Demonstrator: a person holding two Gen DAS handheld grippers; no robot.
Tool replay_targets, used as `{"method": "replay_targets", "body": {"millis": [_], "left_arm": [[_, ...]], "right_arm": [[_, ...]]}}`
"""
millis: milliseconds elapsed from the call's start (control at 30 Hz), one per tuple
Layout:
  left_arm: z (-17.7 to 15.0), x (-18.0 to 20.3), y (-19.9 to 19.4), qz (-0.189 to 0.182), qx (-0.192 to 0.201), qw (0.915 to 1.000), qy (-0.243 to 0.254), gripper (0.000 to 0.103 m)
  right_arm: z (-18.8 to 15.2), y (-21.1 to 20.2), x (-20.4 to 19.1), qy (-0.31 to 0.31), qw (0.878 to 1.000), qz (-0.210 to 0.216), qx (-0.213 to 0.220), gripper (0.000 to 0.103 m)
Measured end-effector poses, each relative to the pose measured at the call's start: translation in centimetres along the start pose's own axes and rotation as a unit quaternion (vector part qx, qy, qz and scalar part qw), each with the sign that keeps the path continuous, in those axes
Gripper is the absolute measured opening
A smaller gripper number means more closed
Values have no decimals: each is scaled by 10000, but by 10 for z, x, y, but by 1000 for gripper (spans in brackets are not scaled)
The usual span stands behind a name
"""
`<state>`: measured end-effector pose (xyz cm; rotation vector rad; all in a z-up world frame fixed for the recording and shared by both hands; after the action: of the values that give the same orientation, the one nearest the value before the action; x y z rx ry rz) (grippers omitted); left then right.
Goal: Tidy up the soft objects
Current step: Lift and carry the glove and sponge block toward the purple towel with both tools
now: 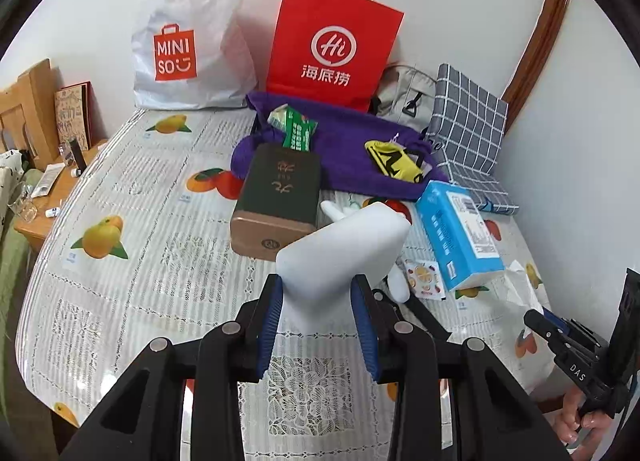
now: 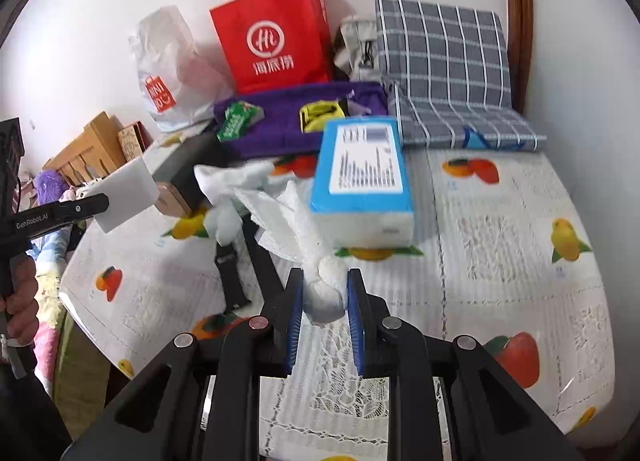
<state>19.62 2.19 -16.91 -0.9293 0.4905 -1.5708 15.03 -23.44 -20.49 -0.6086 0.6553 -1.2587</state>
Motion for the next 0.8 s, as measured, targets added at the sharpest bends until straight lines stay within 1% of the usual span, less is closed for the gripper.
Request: {"method": "replay_targets", "body": {"millis": [167, 433, 800], "left_arm": [[8, 4, -10, -28, 104, 9999, 42, 34], [28, 9, -13, -53, 200, 9998, 70, 34], [65, 17, 1, -93, 250, 9996, 85, 34]], "right_arm": [[14, -12, -4, 14, 9998, -15, 195, 21], [39, -21, -4, -17, 9994, -85, 346, 21], [83, -7, 2, 2, 9990, -126, 433, 22]]}}
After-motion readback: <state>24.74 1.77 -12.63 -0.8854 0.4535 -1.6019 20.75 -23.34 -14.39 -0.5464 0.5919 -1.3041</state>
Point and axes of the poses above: each gripper's, at about its wrist camera, not at the fingertips, and y roughly the way its jaws point, x to its right, z to its top, the point moved 9 cm from there along y, roughly the way its jaws point, and after that the axes turned 5 degrees about -y, right-handed, at the moved point
